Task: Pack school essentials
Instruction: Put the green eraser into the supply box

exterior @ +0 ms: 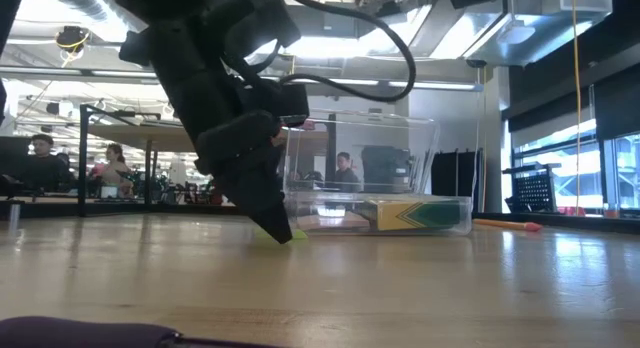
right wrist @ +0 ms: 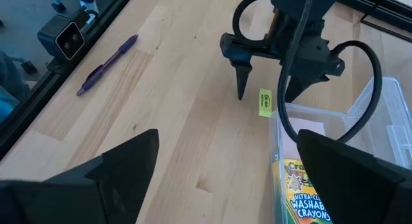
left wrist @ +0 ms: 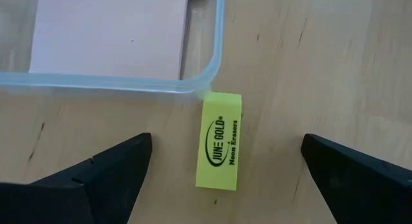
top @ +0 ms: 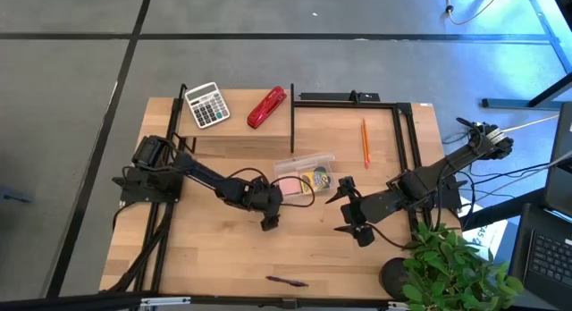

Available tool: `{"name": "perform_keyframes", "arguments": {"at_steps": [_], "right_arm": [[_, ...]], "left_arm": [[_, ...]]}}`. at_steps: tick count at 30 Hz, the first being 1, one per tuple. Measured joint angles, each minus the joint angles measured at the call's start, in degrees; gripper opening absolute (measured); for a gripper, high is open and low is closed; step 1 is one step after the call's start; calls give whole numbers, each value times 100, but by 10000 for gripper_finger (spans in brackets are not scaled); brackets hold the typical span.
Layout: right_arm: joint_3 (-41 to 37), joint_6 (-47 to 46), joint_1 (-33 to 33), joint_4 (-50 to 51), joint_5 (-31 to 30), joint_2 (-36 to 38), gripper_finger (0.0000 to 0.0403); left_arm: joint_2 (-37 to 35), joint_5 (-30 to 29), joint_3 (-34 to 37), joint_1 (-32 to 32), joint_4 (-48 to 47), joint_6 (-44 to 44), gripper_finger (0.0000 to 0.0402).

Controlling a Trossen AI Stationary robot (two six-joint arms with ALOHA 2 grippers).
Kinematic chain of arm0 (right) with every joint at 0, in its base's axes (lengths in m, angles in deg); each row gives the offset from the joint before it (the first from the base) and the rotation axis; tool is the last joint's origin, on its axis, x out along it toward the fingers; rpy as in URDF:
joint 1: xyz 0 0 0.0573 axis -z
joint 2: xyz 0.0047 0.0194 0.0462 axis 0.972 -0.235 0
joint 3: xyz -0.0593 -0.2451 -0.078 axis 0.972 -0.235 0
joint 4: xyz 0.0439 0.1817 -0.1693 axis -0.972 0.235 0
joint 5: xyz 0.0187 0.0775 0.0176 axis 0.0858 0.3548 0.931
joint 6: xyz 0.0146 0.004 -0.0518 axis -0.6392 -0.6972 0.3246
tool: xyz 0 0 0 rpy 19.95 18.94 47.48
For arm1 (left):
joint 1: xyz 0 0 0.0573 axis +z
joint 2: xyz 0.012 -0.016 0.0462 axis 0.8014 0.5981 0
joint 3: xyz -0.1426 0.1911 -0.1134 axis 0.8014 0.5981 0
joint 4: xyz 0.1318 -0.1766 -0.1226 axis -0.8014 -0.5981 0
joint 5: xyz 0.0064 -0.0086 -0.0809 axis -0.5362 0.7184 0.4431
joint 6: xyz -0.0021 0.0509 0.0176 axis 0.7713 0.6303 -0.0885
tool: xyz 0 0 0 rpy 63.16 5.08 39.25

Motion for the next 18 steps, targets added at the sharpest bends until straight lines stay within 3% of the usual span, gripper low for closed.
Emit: {"name": "perform_keyframes", "arguments": {"at_steps": [18], "right_arm": [[0,-2,0,-9,8,0,369]], "left_arm": [[21,-11,9,-16,90,-15,397]]}}
